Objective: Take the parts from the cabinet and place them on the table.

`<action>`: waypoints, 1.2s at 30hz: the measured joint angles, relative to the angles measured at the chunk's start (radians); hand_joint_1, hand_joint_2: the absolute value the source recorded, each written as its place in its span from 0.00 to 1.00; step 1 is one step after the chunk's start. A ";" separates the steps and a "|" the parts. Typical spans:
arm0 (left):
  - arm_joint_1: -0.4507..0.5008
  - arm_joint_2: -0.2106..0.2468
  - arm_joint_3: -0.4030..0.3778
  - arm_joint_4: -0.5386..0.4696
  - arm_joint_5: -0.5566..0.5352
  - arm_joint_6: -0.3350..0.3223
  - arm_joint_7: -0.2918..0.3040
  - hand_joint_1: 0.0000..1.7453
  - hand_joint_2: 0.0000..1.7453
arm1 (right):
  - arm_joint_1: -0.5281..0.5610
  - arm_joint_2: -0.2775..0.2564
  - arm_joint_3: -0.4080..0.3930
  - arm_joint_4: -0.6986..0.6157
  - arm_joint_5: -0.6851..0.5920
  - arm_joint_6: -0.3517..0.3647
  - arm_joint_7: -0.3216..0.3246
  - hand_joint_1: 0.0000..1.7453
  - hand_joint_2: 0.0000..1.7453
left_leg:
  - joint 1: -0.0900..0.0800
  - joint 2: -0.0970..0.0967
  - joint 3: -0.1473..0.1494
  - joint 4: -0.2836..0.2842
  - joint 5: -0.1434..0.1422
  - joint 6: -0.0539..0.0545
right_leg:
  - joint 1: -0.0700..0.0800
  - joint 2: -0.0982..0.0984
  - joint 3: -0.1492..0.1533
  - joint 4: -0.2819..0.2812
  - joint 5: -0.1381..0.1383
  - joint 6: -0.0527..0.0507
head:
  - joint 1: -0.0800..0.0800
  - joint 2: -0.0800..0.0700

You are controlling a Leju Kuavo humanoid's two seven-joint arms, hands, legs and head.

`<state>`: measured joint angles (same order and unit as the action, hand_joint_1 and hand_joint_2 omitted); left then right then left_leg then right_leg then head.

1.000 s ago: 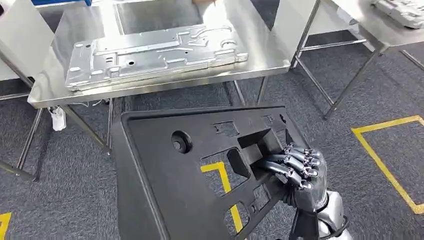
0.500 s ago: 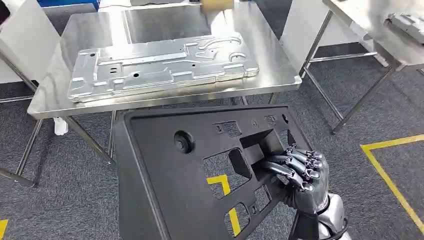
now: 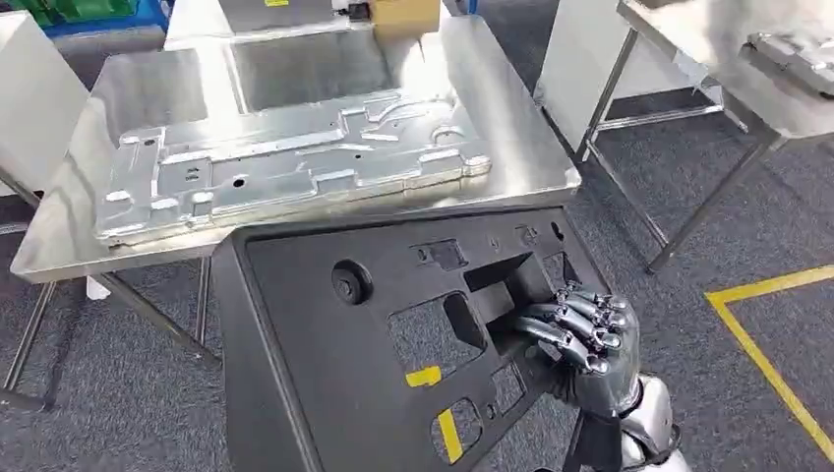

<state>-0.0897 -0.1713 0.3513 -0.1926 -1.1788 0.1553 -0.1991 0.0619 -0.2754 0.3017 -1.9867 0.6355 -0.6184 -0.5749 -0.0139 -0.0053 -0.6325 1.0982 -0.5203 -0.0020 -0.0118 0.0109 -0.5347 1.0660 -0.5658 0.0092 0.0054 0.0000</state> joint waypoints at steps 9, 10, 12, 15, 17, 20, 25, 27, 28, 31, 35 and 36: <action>0.006 -0.001 0.000 0.000 -0.002 0.002 0.007 0.00 1.00 | 0.016 0.000 -0.005 0.001 0.003 -0.006 0.003 1.00 1.00 | 0.018 -0.005 0.078 -0.034 -0.015 0.026 | -0.003 -0.002 -0.184 0.276 -0.080 0.026 | 0.007 0.000; 0.008 -0.001 0.000 0.000 -0.002 0.002 0.007 0.00 1.00 | 0.019 0.000 -0.006 0.001 0.002 -0.008 0.003 1.00 1.00 | 0.020 -0.007 0.093 -0.034 -0.025 0.023 | -0.003 -0.002 -0.184 0.237 -0.039 0.027 | 0.007 0.000; 0.011 -0.001 0.000 0.000 -0.002 0.002 0.008 0.00 1.00 | 0.020 0.000 -0.006 0.001 0.003 -0.010 0.003 1.00 1.00 | 0.025 -0.007 0.128 -0.034 -0.051 0.014 | -0.003 -0.005 -0.144 0.081 0.084 0.027 | 0.008 0.000; 0.014 0.000 0.000 0.000 -0.004 0.002 0.009 0.00 1.00 | 0.026 0.000 -0.007 0.005 0.004 -0.013 0.006 1.00 1.00 | 0.019 -0.007 0.141 -0.046 -0.074 -0.006 | 0.004 -0.013 -0.131 0.016 0.101 0.018 | 0.013 0.000; 0.015 0.000 0.000 0.000 -0.005 0.002 0.009 0.00 1.00 | 0.029 0.000 -0.008 0.004 0.004 -0.013 0.006 1.00 1.00 | 0.014 -0.004 0.165 -0.054 -0.072 -0.017 | -0.001 -0.009 -0.122 0.008 0.100 0.003 | 0.012 0.000; 0.014 0.001 0.000 -0.001 -0.006 0.002 0.009 0.00 1.00 | 0.031 0.001 -0.008 0.004 0.005 -0.013 0.006 1.00 1.00 | 0.017 -0.003 0.130 0.050 -0.084 -0.027 | -0.009 -0.006 -0.080 0.003 0.079 -0.015 | 0.005 0.000; -0.002 0.001 0.000 -0.001 -0.003 0.002 0.003 0.00 1.00 | 0.033 0.002 -0.006 0.004 0.005 -0.013 0.006 1.00 1.00 | 0.016 -0.003 -0.019 0.224 -0.166 -0.027 | -0.009 -0.003 -0.020 0.003 0.030 -0.017 | 0.000 0.000; -0.001 0.001 0.000 -0.001 -0.003 0.002 0.005 0.00 1.00 | 0.033 0.002 -0.006 0.004 0.005 -0.013 0.006 1.00 1.00 | 0.017 -0.003 0.003 0.095 -0.064 -0.025 | -0.009 0.000 0.012 0.003 0.008 -0.013 | -0.002 0.000; 0.001 0.001 0.000 -0.001 -0.004 0.002 0.006 0.00 1.00 | 0.033 0.002 -0.006 0.004 0.005 -0.013 0.006 1.00 1.00 | 0.018 -0.002 0.007 0.020 0.019 -0.023 | -0.009 -0.001 0.019 0.002 -0.002 -0.010 | -0.002 0.000; 0.001 0.001 0.001 0.000 -0.003 0.002 0.004 0.00 1.00 | 0.033 0.002 -0.006 0.005 0.007 -0.013 0.006 1.00 1.00 | 0.010 0.006 -0.002 0.004 0.027 -0.008 | -0.004 0.001 0.031 -0.002 -0.017 0.010 | -0.004 0.000; 0.000 -0.002 0.001 -0.001 -0.006 0.000 0.008 0.00 1.00 | 0.031 0.002 -0.007 0.005 0.008 -0.013 0.007 1.00 1.00 | 0.019 0.004 0.035 -0.020 0.015 0.015 | -0.005 -0.001 -0.018 0.094 0.002 0.023 | 0.000 0.000; 0.002 -0.002 0.001 -0.001 -0.006 0.001 0.009 0.00 1.00 | 0.032 0.002 -0.008 0.005 0.008 -0.013 0.008 1.00 1.00 | 0.019 0.003 0.042 -0.025 0.011 0.020 | -0.006 -0.001 -0.066 0.160 -0.012 0.024 | 0.004 0.000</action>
<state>-0.0879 -0.1732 0.3521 -0.1934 -1.1852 0.1560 -0.1900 0.0936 -0.2731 0.2941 -1.9821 0.6435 -0.6313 -0.5669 0.0050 -0.0019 -0.5901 1.0728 -0.5093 0.0179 -0.0180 0.0095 -0.6005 1.2256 -0.5780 0.0335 0.0095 0.0000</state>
